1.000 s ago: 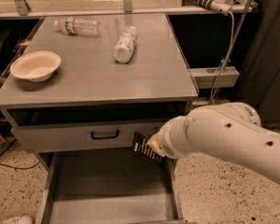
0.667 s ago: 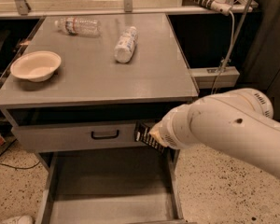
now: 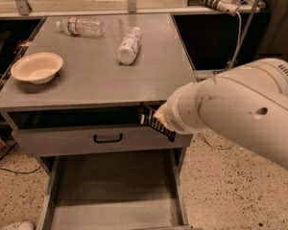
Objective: Pick rxbar chocolate from middle drawer and place on counter
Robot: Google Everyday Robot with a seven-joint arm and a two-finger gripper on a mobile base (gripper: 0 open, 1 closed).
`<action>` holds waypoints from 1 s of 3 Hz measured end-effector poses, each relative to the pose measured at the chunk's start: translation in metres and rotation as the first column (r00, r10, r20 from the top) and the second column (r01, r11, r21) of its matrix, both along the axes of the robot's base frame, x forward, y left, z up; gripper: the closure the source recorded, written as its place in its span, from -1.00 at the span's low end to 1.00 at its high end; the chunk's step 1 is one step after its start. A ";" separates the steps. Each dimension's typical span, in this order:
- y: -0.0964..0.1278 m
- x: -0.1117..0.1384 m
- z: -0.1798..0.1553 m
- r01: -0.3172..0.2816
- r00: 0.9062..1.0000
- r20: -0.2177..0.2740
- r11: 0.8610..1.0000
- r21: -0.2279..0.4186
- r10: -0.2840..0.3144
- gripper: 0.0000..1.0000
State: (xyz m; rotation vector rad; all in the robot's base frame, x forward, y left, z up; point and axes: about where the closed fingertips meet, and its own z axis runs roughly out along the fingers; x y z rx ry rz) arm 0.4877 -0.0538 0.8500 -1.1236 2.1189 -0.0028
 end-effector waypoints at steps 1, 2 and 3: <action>0.007 0.009 0.041 -0.024 0.997 0.069 0.999 -0.022 0.025 1.00; 0.003 0.019 0.045 -0.017 0.997 0.075 1.000 -0.020 0.019 1.00; 0.004 0.043 0.063 -0.026 0.994 0.105 0.999 -0.024 0.028 1.00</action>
Offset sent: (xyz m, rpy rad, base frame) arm 0.0066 0.0048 0.0323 -0.0203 -0.0556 0.0204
